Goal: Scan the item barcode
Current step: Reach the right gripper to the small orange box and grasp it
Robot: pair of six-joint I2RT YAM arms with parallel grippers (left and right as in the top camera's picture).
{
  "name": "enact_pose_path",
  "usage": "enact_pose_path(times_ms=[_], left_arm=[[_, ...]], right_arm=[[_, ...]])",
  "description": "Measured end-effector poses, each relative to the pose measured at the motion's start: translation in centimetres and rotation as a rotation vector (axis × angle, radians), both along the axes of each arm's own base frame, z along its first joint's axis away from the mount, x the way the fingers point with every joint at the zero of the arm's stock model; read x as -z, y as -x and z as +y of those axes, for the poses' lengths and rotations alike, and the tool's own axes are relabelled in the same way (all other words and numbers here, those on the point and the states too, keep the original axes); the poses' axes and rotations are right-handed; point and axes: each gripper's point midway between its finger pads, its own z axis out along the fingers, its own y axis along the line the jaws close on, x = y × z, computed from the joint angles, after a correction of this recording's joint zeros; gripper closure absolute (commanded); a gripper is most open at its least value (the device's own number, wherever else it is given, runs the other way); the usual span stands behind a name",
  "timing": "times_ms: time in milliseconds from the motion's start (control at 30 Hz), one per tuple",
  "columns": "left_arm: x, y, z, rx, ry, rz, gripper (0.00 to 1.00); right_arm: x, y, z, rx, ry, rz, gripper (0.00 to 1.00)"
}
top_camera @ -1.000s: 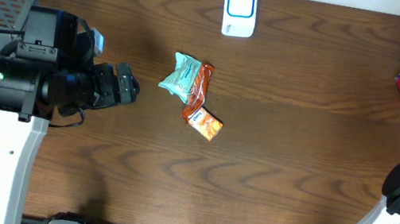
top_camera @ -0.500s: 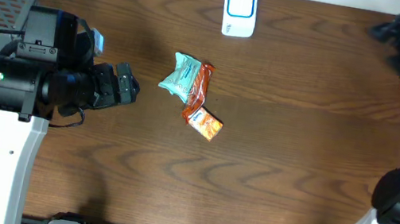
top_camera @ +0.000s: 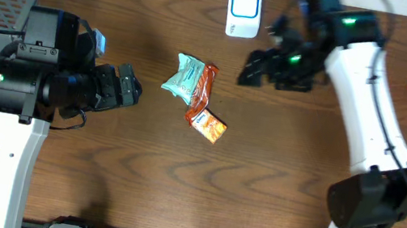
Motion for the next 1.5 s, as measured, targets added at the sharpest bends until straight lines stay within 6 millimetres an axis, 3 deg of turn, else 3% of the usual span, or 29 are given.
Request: enact_pose_path(times_ms=[233,500,833,933,1200,1500], left_arm=[[0.0,0.0,0.0,0.0,0.0,0.0,0.02],[0.0,0.0,0.0,0.0,0.0,0.0,0.02],[0.0,0.0,0.0,0.0,0.0,0.0,0.02],[0.0,0.0,0.0,0.0,0.0,0.0,0.02],[0.0,0.0,0.0,0.0,0.0,0.0,0.02],[0.0,0.0,0.0,0.0,0.0,0.0,0.02]], right_arm=[[1.4,0.7,3.4,-0.035,0.152,-0.084,0.01],[4.7,1.1,4.6,0.011,0.182,-0.062,0.01],[11.1,6.0,4.5,-0.172,0.229,0.053,0.02],[12.6,6.2,4.4,-0.211,0.226,0.04,0.17],[14.0,4.5,5.3,-0.278,0.185,-0.073,0.34],[14.3,2.2,6.0,-0.274,0.088,-0.16,0.33]])
